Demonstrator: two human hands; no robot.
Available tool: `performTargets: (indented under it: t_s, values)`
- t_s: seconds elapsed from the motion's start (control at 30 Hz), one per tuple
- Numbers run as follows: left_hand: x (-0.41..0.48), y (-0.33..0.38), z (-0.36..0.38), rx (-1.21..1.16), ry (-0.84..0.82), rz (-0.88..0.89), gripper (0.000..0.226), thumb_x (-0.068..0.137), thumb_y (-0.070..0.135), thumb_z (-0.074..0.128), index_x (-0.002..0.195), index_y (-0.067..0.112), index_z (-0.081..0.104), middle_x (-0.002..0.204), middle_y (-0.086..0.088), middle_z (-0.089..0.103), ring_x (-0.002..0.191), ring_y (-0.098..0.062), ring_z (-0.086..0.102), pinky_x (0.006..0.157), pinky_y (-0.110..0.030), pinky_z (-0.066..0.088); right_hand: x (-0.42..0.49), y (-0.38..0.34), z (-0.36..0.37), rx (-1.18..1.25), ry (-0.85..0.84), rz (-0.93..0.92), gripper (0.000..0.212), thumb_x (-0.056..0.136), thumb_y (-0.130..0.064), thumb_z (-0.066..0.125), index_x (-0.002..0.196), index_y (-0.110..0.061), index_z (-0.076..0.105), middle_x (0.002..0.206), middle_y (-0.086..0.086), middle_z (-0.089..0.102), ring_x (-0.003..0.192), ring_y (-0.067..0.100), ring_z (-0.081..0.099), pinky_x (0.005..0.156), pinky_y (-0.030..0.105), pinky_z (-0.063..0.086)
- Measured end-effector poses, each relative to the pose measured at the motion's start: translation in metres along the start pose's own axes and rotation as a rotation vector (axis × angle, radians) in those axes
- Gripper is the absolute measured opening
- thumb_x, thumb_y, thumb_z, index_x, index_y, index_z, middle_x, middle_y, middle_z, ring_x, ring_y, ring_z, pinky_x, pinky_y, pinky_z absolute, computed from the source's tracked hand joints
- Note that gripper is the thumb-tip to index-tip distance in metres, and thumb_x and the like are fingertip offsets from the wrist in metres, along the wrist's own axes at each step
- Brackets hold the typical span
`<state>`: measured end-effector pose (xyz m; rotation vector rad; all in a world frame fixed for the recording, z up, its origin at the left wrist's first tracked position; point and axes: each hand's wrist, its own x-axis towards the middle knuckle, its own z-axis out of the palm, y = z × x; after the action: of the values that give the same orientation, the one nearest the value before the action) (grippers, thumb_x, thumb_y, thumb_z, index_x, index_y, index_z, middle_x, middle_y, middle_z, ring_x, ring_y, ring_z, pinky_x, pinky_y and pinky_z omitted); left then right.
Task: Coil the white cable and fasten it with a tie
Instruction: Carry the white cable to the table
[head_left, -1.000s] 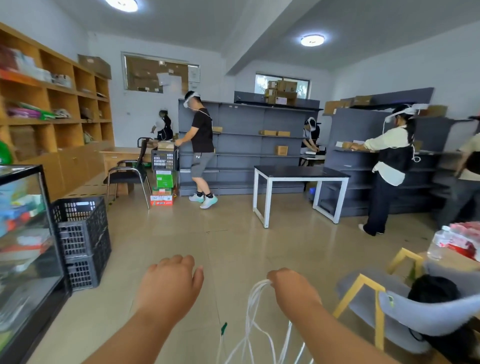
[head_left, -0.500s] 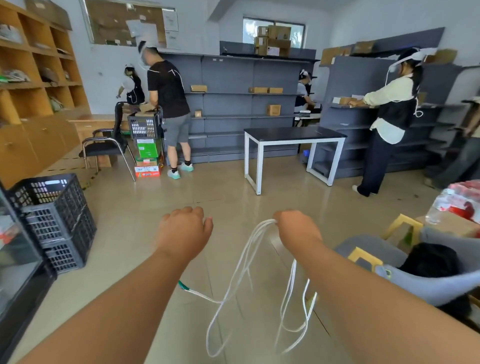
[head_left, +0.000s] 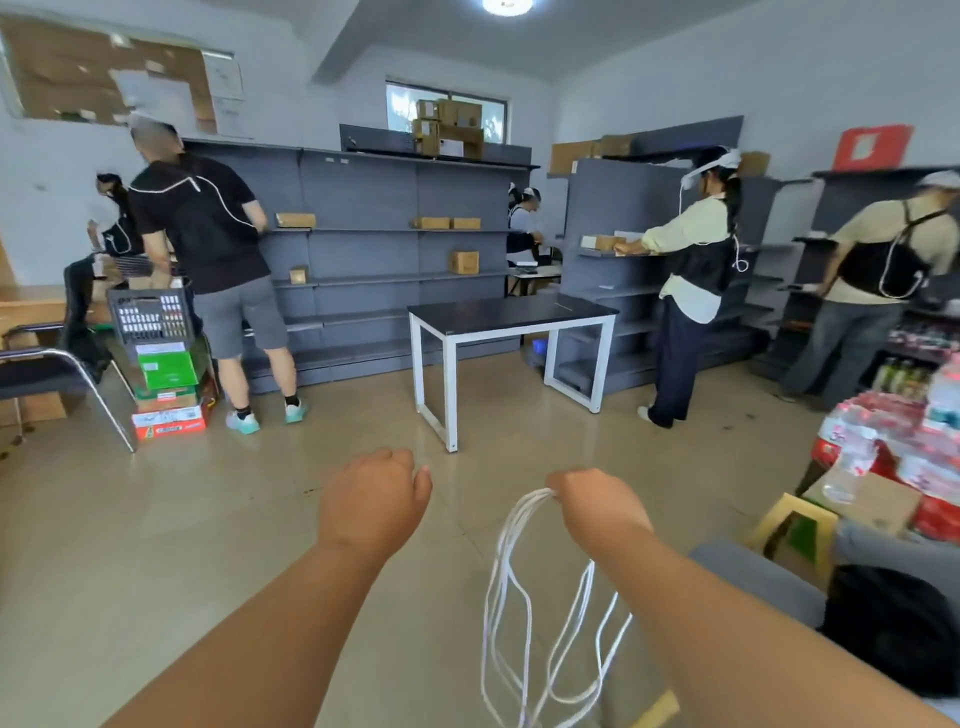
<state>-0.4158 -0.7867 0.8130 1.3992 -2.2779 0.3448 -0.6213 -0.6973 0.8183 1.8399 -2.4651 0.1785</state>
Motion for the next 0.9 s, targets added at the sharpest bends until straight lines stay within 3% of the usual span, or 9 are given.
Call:
performTargets:
  t_s: [0.1,0.43,0.6,0.77,0.9]
  values:
    - [0.046,0.001,0.024,-0.026,-0.026,0.013,0.036,0.096,0.037,0.031,0.1,0.017,0.06,0.099,-0.003,0.064,0.091,-0.023,0.057,0.069,-0.03,0.029,0.055,0.01,0.0,0.003,0.023,0.044,0.03,0.078,0.009,0.039,0.086,-0.018,0.048,0.084,0.005,0.045,0.076,0.029,0.048,0.065,0.031,0.038]
    - [0.213,0.006,0.123,-0.046,0.006,0.004,0.036,0.096,0.037,0.031,0.094,0.016,0.06,0.093,-0.002,0.066,0.084,-0.023,0.058,0.069,-0.031,0.035,0.249,0.064,0.017,-0.027,0.086,0.077,0.036,0.081,0.008,0.039,0.104,-0.013,0.058,0.087,0.009,0.051,0.079,0.031,0.053,0.066,0.031,0.04]
    - [0.312,0.028,0.169,-0.027,0.017,-0.016,0.035,0.096,0.038,0.03,0.095,0.018,0.059,0.093,0.0,0.065,0.081,-0.02,0.056,0.068,-0.03,0.035,0.35,0.1,0.024,-0.045,0.049,0.024,0.03,0.084,0.007,0.039,0.094,-0.018,0.052,0.082,0.006,0.045,0.075,0.027,0.045,0.059,0.03,0.035]
    - [0.378,0.047,0.207,-0.037,0.004,-0.02,0.034,0.096,0.038,0.032,0.099,0.017,0.059,0.095,-0.003,0.066,0.088,-0.024,0.059,0.069,-0.031,0.031,0.428,0.123,0.035,-0.008,0.035,0.032,0.031,0.085,0.005,0.04,0.107,-0.009,0.058,0.096,0.012,0.056,0.086,0.032,0.057,0.066,0.029,0.036]
    - [0.423,0.056,0.237,-0.019,-0.051,-0.024,0.036,0.097,0.039,0.031,0.103,0.017,0.059,0.101,-0.003,0.064,0.093,-0.024,0.059,0.077,-0.032,0.039,0.478,0.143,0.036,-0.01,0.046,0.019,0.031,0.086,0.005,0.04,0.107,-0.01,0.057,0.09,0.01,0.051,0.076,0.026,0.044,0.067,0.029,0.035]
